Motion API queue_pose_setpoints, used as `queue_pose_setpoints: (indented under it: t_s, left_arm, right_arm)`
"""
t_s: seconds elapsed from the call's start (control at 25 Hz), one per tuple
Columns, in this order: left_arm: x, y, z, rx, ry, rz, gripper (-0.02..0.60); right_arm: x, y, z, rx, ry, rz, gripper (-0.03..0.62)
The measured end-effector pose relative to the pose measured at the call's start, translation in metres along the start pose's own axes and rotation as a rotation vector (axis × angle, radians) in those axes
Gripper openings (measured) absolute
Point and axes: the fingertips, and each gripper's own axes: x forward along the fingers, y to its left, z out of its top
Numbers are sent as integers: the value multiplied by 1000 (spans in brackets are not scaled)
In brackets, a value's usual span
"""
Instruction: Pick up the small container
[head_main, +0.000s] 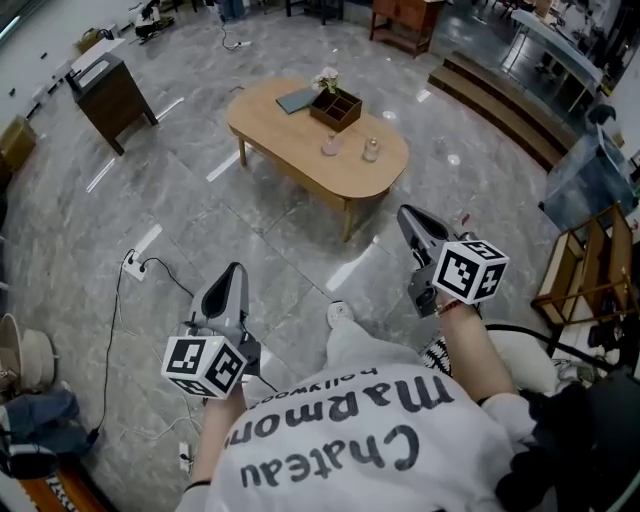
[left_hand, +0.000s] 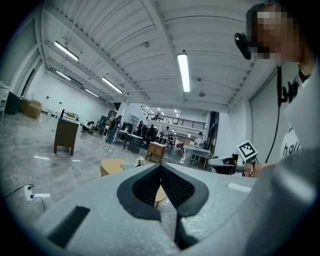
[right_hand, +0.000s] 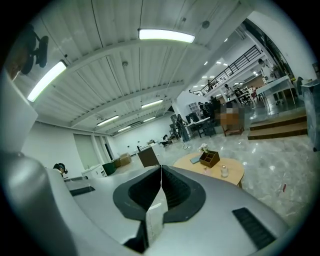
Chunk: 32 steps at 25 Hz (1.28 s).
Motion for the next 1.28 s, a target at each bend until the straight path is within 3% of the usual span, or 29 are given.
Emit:
queue_pose_setpoints:
  t_s: [0.32,0.52,0.88,1.08,1.28]
  left_arm:
    - [94,30,24,-26,-16,22,14]
    - [152,36,45,-99,-112,-25,14]
    - [223,62,39,-114,-62,30,14]
    - [257,76,39,-83,-35,23,14]
    - [302,101,38,-107,-10,-19,14]
  right_arm:
    - [100,-46,47,-13,18,62,14]
    - [150,-82,74,-42,34,83,14]
    - [207,-128,90,-26,50,101,14]
    - [234,-145,86,-7,68,91,14]
    - [268,-167,85,13,79,49,14]
